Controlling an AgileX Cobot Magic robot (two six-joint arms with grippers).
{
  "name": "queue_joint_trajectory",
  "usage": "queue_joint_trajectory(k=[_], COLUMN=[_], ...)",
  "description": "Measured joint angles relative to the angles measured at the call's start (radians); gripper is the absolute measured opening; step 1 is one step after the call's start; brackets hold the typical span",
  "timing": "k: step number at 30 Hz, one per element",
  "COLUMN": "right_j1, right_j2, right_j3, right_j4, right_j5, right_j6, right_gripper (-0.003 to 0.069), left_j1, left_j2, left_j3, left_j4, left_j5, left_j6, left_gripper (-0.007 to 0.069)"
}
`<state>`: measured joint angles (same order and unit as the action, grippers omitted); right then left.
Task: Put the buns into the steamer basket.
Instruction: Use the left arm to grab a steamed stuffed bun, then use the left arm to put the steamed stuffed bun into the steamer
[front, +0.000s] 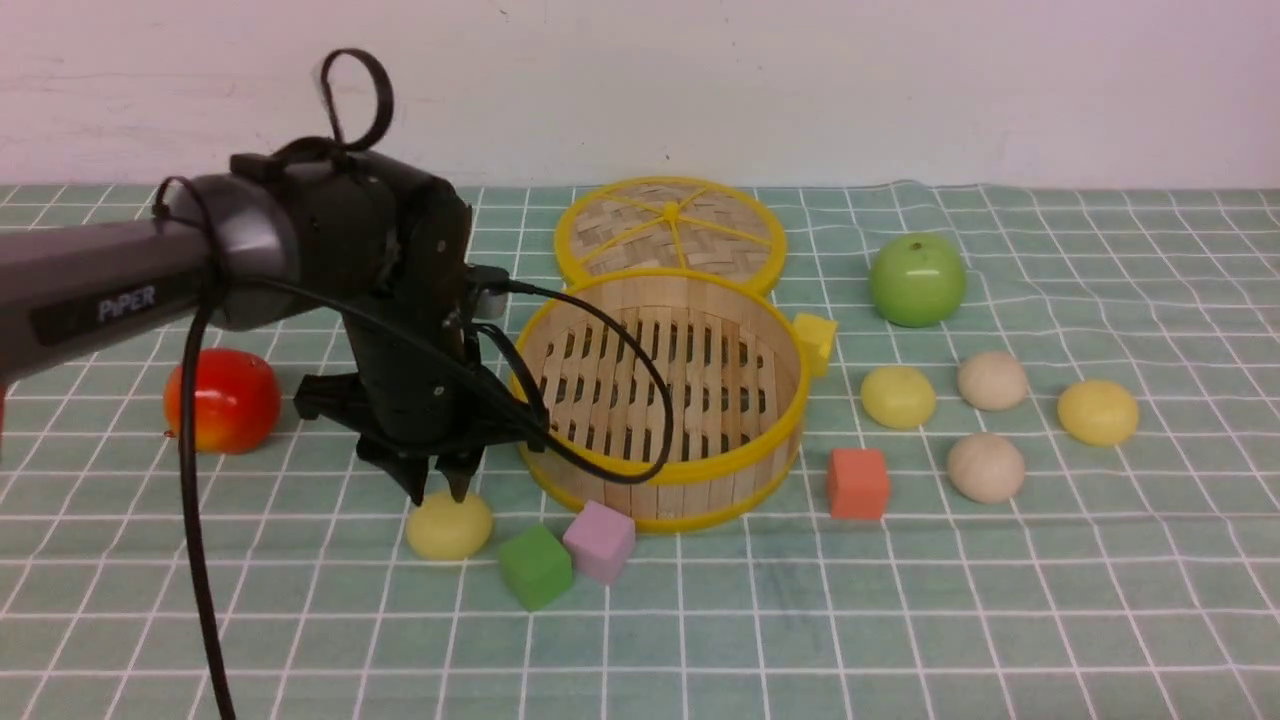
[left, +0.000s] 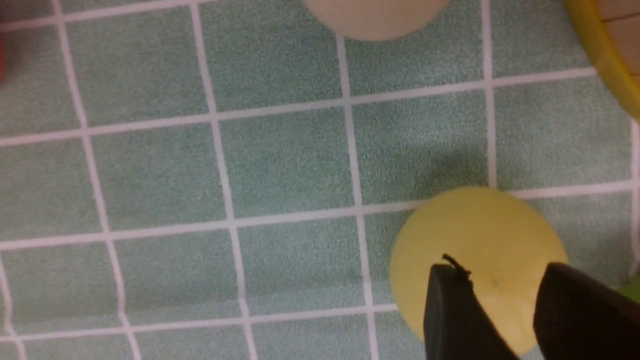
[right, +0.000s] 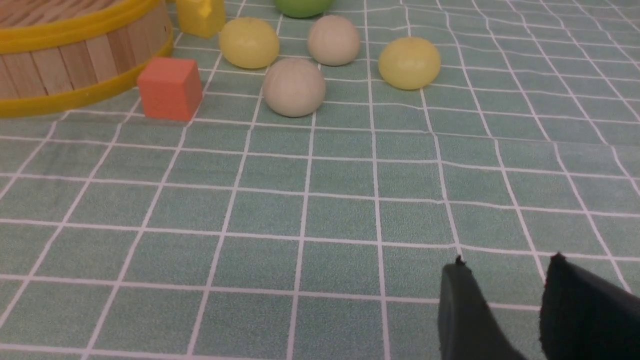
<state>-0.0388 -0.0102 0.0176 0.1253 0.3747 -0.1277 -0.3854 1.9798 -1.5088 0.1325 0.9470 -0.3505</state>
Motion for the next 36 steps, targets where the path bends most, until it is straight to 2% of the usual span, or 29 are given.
queue_joint_trajectory(k=[10, 14, 17, 18, 26, 32, 36], right_j1=[0.000, 0.000, 0.000, 0.000, 0.000, 0.000, 0.000], right_j2=[0.000, 0.000, 0.000, 0.000, 0.000, 0.000, 0.000], right_j3=[0.000, 0.000, 0.000, 0.000, 0.000, 0.000, 0.000], right_j4=[0.000, 0.000, 0.000, 0.000, 0.000, 0.000, 0.000], right_j5=[0.000, 0.000, 0.000, 0.000, 0.000, 0.000, 0.000], right_j6=[0.000, 0.000, 0.000, 0.000, 0.000, 0.000, 0.000], right_gripper=[0.0239, 0.0239, 0.0239, 0.0239, 0.0239, 0.0239, 0.0239], left_j1=[0.000, 0.000, 0.000, 0.000, 0.000, -0.007, -0.024], left_j2=[0.053, 0.057, 0.057, 0.057, 0.029, -0.024, -0.025], left_j3=[-0.007, -0.007, -0.007, -0.007, -0.028, -0.191, -0.310], left_j4=[-0.001, -0.003, -0.003, -0.003, -0.025, -0.035, -0.042], left_j5=[-0.015, -0.018, -0.017, -0.016, 0.020, 0.136, 0.156], left_j6=[0.000, 0.000, 0.000, 0.000, 0.026, 0.061, 0.078], left_gripper=[0.0217, 0.0118, -0.0001, -0.0012, -0.0013, -0.0013, -0.0013])
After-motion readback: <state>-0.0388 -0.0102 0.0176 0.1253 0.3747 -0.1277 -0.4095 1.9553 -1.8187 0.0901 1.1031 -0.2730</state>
